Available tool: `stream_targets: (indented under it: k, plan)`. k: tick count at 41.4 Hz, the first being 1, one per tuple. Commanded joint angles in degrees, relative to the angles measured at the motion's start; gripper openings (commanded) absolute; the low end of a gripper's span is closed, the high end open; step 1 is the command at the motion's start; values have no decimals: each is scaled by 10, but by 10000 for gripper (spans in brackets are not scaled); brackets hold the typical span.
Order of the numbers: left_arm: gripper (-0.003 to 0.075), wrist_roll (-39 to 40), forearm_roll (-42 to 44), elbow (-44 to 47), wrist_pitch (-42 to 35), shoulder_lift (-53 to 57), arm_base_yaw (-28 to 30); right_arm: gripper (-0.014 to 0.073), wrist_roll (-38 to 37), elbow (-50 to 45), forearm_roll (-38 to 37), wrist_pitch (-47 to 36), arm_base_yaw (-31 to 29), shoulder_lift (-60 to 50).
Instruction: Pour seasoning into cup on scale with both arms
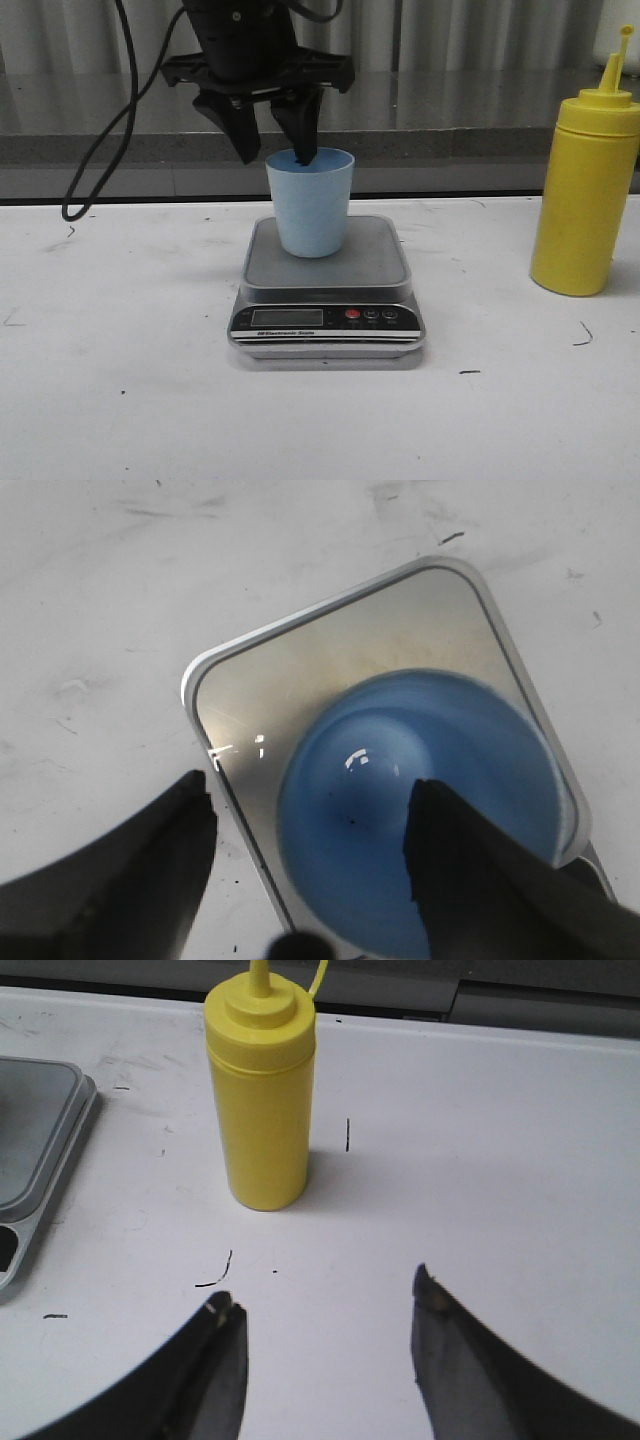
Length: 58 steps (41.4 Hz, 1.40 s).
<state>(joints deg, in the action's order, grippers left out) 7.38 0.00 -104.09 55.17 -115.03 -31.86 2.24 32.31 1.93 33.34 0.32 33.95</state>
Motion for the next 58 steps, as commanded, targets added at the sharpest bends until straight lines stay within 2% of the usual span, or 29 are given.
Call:
stream_targets:
  k: [1, 6, 10, 27, 37, 48, 58]
  plan:
    - [421, -13, 12, -17, -14, 80, -3, 406, 5, 15, -4, -37, -2, 3]
    - [421, -14, 23, -8, -11, 138, -3, 406, 5, 15, -4, -37, -2, 3]
    - [421, -14, 35, 27, -38, 203, -3, 406, 5, 15, -4, -37, -2, 3]
    - [421, -14, 74, 338, -160, 512, -3, 406, 5, 15, -4, -37, -2, 3]
    - [421, -14, 60, 475, -165, 658, -3, 406, 5, 15, -4, -37, -2, 3]
    - [421, -14, 34, 557, -163, 778, -3, 406, 5, 15, -4, -37, -2, 3]
    - [421, -14, 24, 578, -160, 817, -3, 406, 5, 15, -4, -37, -2, 3]
